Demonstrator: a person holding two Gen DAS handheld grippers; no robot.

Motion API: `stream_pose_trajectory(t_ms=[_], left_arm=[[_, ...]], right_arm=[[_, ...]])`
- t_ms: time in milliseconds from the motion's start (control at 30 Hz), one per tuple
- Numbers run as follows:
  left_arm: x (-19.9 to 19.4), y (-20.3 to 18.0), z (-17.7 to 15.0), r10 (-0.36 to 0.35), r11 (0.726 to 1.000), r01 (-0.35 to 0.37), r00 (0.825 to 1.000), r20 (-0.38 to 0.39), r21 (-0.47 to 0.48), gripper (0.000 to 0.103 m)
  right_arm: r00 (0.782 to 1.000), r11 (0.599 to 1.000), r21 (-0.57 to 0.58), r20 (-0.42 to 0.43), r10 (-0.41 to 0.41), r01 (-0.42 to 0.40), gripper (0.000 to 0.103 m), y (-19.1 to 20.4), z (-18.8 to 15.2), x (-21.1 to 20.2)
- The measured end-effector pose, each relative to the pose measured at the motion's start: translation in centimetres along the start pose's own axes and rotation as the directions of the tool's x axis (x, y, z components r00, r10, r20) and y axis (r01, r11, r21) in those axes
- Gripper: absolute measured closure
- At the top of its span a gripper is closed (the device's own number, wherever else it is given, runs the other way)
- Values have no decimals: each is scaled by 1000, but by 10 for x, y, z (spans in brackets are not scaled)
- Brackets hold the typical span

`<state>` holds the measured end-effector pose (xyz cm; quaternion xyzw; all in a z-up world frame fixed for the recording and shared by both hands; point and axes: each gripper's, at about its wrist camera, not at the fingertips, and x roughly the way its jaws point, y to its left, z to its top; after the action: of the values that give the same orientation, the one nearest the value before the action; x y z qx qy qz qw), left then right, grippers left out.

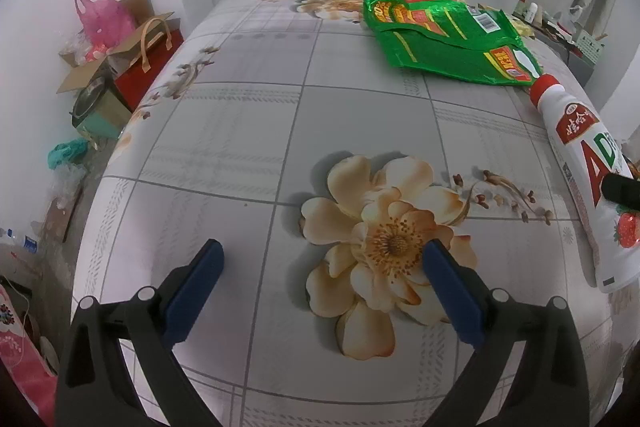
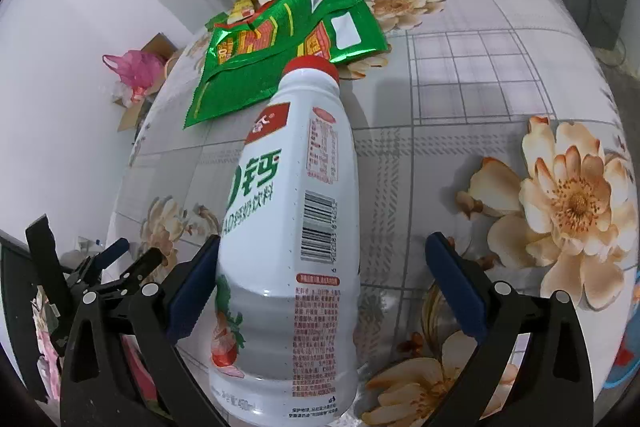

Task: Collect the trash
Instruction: 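Close the right tool on the white AD milk bottle and hold it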

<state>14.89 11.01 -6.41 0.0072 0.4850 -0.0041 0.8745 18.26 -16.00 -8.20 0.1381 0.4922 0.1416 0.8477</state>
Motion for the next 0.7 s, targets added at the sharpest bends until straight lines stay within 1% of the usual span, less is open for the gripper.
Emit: stream_pose_trajectory(t_ms=[100, 200, 267, 400, 467, 533, 600, 633, 700], left_arm=[[0, 0, 0, -1, 1000, 1, 1000, 3, 2, 6], [1, -1, 0, -2, 1000, 2, 1000, 13, 7, 6], [0, -2, 0, -5, 1000, 4, 1000, 22, 13, 6], [1, -1, 2, -17, 999, 16, 1000, 22, 34, 6], [1, -2, 5, -32, 997, 31, 999, 18, 68, 6], [-1, 0, 9, -57, 996, 55, 998, 34, 74, 6], [-5, 4, 18, -98, 994, 94, 993, 63, 61, 6], [-8, 9, 27, -140, 990, 136, 987, 79, 44, 6], [-8, 16, 44, -197, 980, 197, 975, 99, 3, 6]], right_arm=[[1000, 999, -40, 29, -11, 12, 13, 7, 5, -7], [999, 998, -55, 37, -3, 5, 17, 10, 11, -9], [999, 997, -72, 32, -17, 19, 20, 13, 14, -7], [999, 997, -71, 2, -35, 35, 29, 14, 15, 0], [999, 997, -70, -9, -32, 31, 32, 13, 14, 2], [1000, 997, -72, -11, -23, 22, 34, 13, 13, 2], [1000, 997, -72, -12, -9, 9, 38, 13, 12, 2], [1000, 997, -73, -14, -2, 1, 38, 13, 12, 2], [1000, 997, -76, -20, 17, -18, 42, 13, 12, 3]])
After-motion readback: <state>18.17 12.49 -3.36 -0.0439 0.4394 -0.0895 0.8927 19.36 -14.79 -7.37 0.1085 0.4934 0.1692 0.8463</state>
